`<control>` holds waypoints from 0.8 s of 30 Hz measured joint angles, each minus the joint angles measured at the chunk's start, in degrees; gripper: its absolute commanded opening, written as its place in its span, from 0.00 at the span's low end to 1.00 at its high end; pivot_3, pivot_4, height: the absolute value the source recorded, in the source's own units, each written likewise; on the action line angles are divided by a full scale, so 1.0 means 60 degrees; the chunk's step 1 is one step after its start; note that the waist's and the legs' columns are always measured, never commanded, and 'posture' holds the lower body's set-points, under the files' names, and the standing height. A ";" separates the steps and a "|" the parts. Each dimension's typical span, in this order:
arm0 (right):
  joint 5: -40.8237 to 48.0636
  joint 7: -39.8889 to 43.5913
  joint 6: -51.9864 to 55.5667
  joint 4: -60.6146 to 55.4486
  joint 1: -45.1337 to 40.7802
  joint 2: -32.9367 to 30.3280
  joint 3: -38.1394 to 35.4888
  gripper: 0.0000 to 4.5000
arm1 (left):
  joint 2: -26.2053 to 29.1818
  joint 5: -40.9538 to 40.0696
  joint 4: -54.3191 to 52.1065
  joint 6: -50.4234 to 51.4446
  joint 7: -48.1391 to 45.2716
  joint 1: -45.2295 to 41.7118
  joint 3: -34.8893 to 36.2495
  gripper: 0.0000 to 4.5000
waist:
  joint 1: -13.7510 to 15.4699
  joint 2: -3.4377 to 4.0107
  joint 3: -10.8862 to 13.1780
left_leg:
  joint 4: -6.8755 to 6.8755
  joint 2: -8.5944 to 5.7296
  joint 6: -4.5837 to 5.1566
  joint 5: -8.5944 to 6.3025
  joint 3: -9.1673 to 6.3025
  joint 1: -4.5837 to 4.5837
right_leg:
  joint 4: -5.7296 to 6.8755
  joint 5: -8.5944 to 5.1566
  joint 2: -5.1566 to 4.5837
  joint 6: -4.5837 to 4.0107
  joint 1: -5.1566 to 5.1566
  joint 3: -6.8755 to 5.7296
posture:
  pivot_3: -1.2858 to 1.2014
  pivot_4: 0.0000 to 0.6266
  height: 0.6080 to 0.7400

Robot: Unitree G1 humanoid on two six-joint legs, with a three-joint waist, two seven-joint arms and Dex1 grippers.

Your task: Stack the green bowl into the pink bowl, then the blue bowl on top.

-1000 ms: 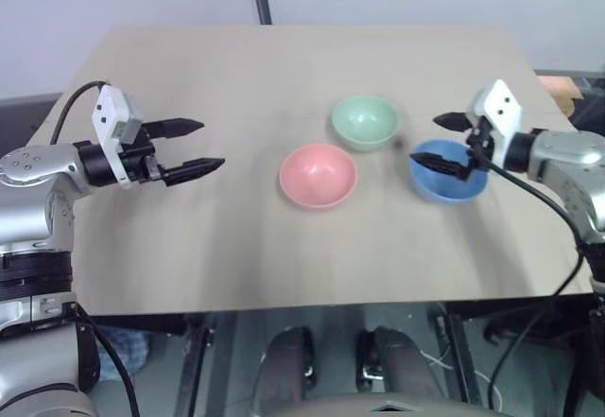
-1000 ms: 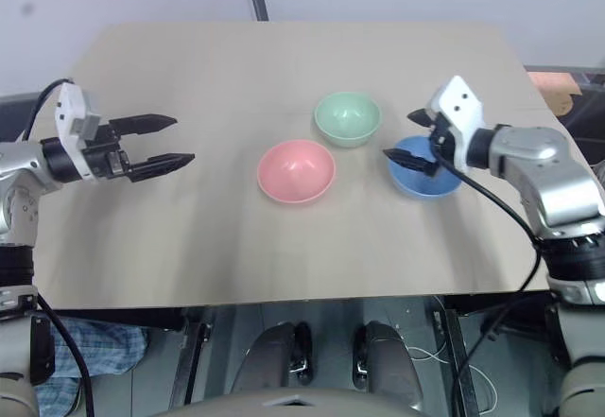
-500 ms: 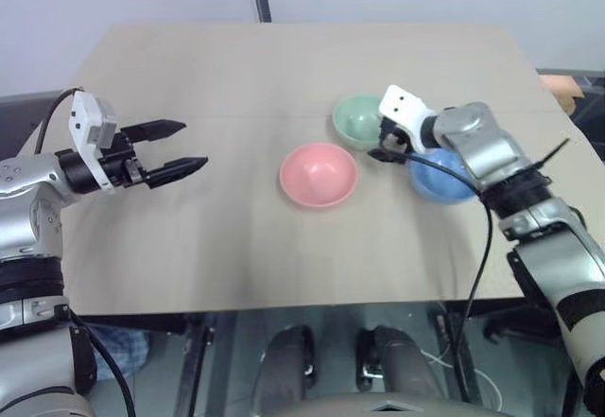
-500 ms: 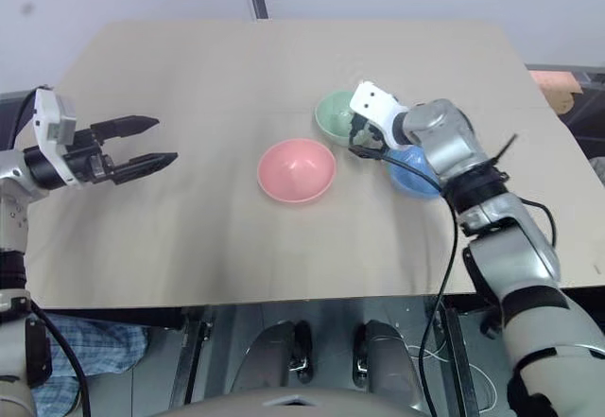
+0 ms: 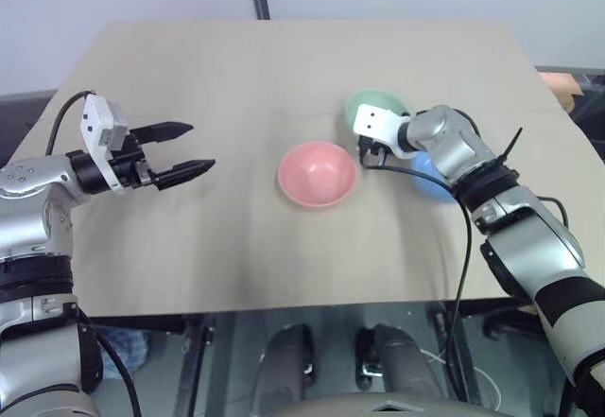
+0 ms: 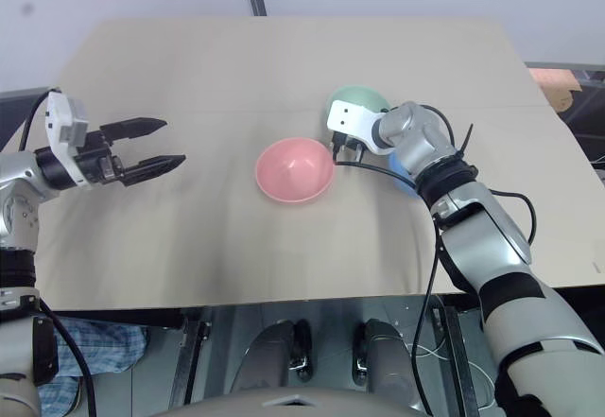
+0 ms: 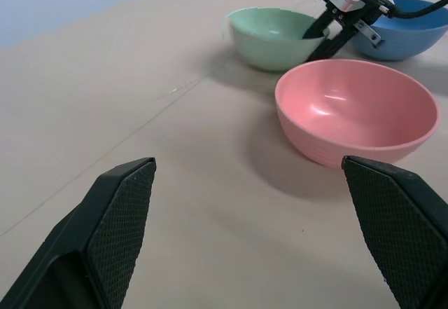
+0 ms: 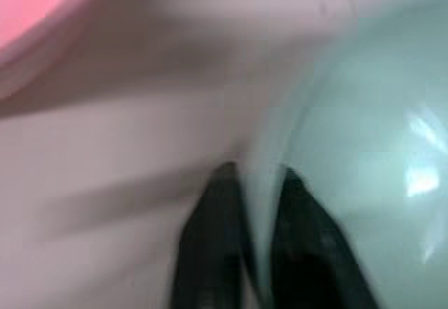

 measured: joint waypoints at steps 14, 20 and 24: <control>0.0248 0.1029 -0.0203 -0.2668 0.0027 -0.0555 -0.0607 0.01 | -0.0225 0.0016 -0.0334 0.0163 0.0215 -0.0108 -0.0357 1.00 | -0.0109 0.0003 0.0003 | -0.0005 0.0001 0.0000 0.0000 -0.0001 -0.0003 | -0.0002 0.0000 0.0001 0.0000 -0.0004 0.0004 | 0.52 0.24 1.00; 0.0359 0.2325 0.1189 -0.6470 0.0632 -0.0874 -0.0396 0.01 | -0.0286 0.0033 -0.0358 0.0242 0.0305 -0.0286 -0.0396 1.00 | -0.0096 -0.0001 0.0001 | 0.0000 0.0001 0.0000 0.0000 -0.0004 0.0000 | -0.0002 0.0000 0.0002 0.0001 0.0000 0.0001 | 0.52 0.24 1.00; -0.0049 0.2461 0.2518 -0.8320 0.1387 -0.0762 0.0374 0.01 | -0.0362 0.0100 -0.0358 0.0275 0.0310 -0.0448 -0.0566 1.00 | -0.0084 -0.0003 0.0000 | 0.0009 0.0000 0.0000 0.0000 -0.0007 0.0000 | 0.0005 -0.0001 0.0002 0.0001 0.0001 -0.0001 | 0.52 0.24 1.00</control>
